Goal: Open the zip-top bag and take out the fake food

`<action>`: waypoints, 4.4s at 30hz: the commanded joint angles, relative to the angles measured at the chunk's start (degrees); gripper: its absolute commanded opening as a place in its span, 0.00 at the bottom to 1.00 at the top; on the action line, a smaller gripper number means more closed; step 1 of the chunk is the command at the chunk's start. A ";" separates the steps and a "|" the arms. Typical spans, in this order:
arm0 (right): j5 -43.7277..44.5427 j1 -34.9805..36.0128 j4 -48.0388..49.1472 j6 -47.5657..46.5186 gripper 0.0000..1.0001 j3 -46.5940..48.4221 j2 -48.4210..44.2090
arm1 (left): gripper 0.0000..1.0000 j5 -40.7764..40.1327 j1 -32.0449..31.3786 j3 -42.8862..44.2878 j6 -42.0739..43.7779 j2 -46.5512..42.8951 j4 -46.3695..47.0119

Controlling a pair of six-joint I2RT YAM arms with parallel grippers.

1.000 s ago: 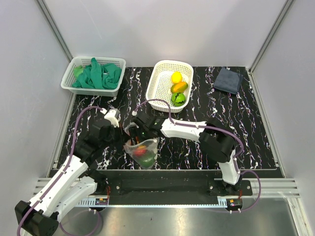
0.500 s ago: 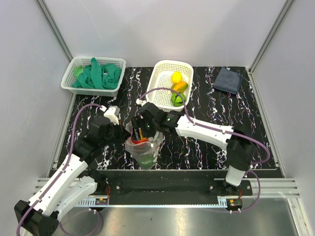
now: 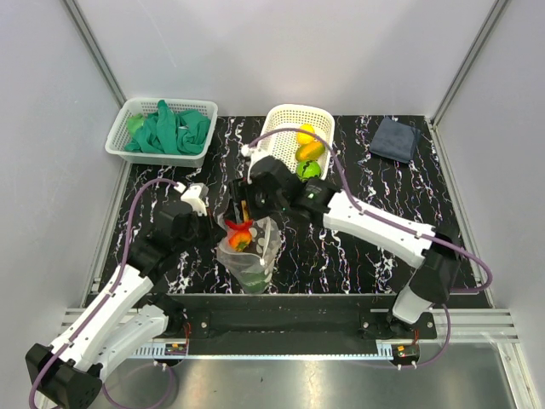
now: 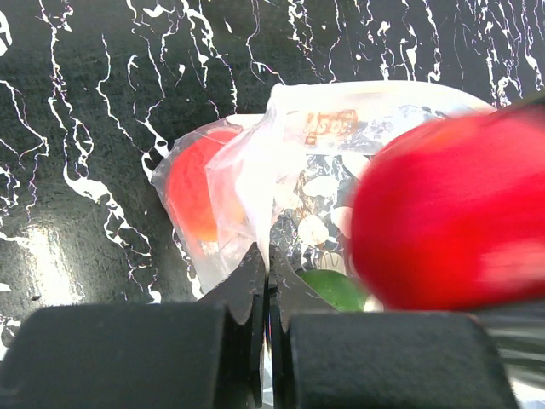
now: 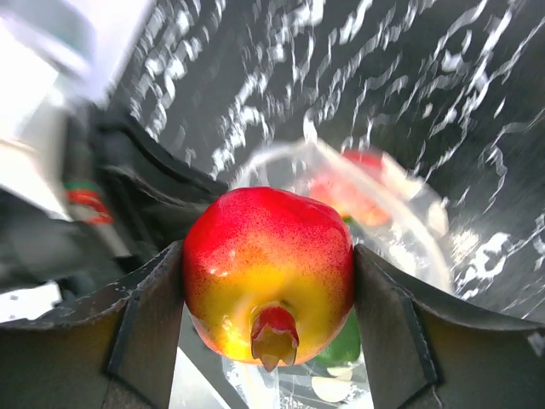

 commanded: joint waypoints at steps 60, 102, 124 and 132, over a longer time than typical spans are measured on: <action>-9.62 -7.95 -15.30 -11.16 0.86 10.74 -1.16 | 0.00 4.37 -0.18 7.24 1.01 6.47 12.15; -22.80 -4.16 15.36 5.55 0.55 -12.28 14.83 | 0.00 5.51 -0.09 6.37 -1.19 15.53 21.99; -28.89 1.73 15.72 5.20 0.87 -16.68 21.08 | 0.00 3.05 0.17 -0.58 -2.16 11.31 21.03; -19.14 1.38 14.32 4.94 0.74 -17.56 19.25 | 0.00 2.97 0.35 -1.72 -2.07 10.61 20.59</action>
